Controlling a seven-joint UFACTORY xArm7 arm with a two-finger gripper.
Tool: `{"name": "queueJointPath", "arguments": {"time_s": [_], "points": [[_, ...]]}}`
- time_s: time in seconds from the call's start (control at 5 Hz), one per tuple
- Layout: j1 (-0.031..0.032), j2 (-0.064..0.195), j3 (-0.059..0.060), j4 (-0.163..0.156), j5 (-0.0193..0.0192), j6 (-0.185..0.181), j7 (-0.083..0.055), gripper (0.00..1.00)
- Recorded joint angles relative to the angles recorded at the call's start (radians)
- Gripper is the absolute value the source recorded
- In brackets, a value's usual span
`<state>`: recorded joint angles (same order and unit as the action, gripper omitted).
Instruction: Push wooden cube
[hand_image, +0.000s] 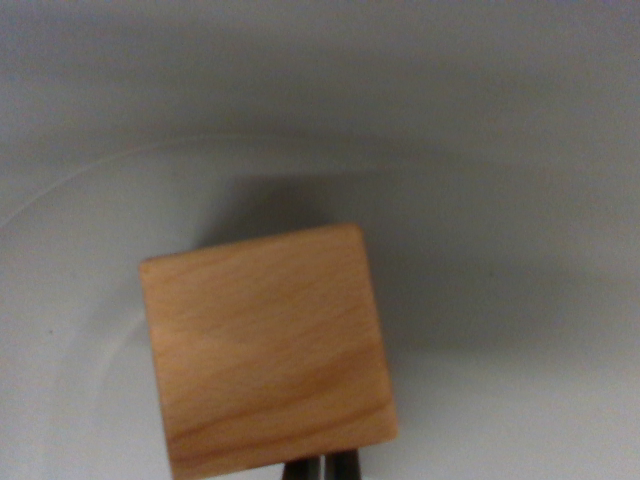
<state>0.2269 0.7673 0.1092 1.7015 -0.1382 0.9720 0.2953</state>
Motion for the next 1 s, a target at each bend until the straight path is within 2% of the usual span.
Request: {"name": "queueJointPath", "arguments": {"time_s": [0.2,0.4,1.0], "points": [[0.0,0.0,0.0,0.0,0.0,0.0,0.0,1.0],[-0.0002,0.01,-0.001,0.016,0.0002,0.006,-0.003,1.0],[-0.0002,0.014,-0.002,0.024,0.0003,0.01,-0.004,1.0]]}}
